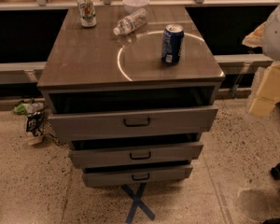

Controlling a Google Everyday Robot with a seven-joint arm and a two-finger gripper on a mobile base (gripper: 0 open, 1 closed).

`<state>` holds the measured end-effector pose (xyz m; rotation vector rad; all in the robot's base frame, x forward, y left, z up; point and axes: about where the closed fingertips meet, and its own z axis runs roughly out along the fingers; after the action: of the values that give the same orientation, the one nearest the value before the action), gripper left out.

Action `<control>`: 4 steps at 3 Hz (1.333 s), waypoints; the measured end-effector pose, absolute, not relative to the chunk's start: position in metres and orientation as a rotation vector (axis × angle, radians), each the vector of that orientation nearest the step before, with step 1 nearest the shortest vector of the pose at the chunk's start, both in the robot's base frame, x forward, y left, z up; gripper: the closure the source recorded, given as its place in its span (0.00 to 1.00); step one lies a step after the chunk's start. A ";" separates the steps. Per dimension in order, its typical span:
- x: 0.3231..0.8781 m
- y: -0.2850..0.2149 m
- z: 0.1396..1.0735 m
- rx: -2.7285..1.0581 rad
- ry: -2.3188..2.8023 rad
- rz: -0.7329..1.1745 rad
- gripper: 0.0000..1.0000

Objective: Knock pepsi can over

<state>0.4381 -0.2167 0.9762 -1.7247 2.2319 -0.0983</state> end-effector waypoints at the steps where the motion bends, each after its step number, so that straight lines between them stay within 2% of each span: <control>1: 0.438 -0.217 0.976 -1.725 2.232 -0.099 0.00; 2: 0.454 -0.213 0.966 -1.631 2.196 -0.005 0.00; 4: 0.527 -0.212 0.935 -1.322 1.920 0.293 0.00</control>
Offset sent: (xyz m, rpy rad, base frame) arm 0.0638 0.0080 -0.0373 0.4205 -0.0853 -0.0881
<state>0.5270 -0.2121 0.9352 -1.3219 1.9197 0.2930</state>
